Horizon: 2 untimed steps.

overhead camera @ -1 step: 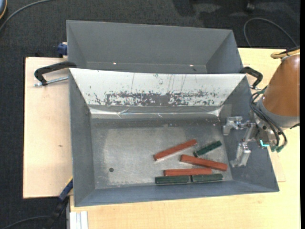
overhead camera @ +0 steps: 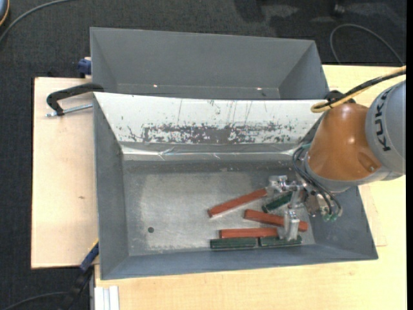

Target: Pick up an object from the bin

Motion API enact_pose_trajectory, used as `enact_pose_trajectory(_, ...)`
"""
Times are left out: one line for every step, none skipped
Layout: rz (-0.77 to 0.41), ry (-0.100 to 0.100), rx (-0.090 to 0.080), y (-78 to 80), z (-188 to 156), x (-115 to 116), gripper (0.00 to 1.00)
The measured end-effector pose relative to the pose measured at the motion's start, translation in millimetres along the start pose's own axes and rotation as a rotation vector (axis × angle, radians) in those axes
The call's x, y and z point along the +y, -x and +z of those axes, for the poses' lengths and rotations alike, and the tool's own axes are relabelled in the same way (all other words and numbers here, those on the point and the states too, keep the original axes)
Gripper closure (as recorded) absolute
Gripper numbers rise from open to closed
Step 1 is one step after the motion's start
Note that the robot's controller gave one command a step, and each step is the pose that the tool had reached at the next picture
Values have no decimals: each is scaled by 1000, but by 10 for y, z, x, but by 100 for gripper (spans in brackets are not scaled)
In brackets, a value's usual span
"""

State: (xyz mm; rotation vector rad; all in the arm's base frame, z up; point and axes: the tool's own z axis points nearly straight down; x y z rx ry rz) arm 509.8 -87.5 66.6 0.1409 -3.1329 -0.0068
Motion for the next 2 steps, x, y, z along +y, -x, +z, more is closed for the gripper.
enact_pose_trajectory(3,-5,-9,21,-52,-32,100)
enact_pose_trajectory(15,-7,-20,237,-1393,-46,100)
